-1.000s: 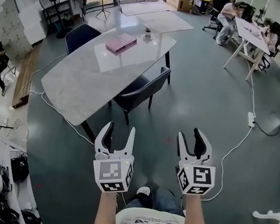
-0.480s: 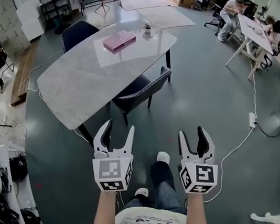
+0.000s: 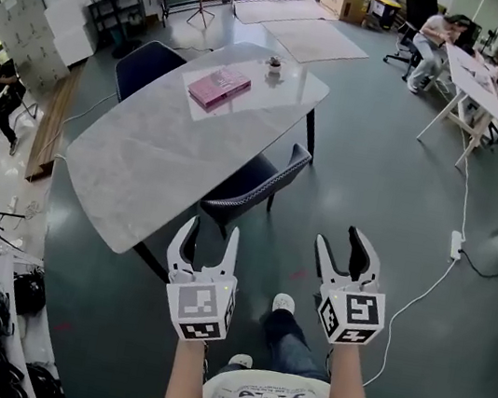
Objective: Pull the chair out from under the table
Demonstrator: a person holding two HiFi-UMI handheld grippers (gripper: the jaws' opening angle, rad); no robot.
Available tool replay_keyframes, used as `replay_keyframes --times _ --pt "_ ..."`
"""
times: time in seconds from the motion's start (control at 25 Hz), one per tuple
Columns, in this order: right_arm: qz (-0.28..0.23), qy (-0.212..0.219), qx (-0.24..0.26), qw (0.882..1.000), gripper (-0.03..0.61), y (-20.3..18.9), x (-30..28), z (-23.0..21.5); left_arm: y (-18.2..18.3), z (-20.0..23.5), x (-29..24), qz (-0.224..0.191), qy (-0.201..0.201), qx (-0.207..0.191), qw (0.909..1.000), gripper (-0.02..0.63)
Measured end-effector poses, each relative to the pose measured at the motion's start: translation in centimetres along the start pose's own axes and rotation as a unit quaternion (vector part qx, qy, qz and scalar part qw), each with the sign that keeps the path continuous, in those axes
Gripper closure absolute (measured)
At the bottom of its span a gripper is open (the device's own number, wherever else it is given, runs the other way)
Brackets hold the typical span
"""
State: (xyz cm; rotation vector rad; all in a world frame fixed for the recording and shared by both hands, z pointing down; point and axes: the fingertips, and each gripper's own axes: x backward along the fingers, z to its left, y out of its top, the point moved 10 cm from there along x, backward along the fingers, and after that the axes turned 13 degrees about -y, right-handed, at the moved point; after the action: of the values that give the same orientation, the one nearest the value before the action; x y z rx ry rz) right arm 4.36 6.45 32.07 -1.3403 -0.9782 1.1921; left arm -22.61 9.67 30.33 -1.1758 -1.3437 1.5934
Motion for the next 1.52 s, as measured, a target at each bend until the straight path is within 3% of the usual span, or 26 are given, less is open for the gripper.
replay_keyframes --times 0.32,0.68,1.04,1.52 --pt "0.003 0.045 0.009 0.999 0.325 1.8 -10.1 -4.2 2.4 0.3 -8.4 0.009 0.04 -0.007 0.9991 0.344" --pt "0.016 0.096 0.022 0.995 0.321 1.2 -18.9 -7.3 2.4 0.5 -15.1 0.028 0.075 -0.014 0.9967 0.344" --pt "0.039 0.14 0.047 0.988 0.308 -0.6 -23.8 -7.3 1.1 1.2 -18.1 0.063 0.093 -0.013 0.9936 0.339" --pt "0.071 0.179 0.103 0.976 0.304 -3.5 -27.0 -5.4 -2.1 2.7 -20.2 0.119 0.082 -0.002 0.9894 0.331"
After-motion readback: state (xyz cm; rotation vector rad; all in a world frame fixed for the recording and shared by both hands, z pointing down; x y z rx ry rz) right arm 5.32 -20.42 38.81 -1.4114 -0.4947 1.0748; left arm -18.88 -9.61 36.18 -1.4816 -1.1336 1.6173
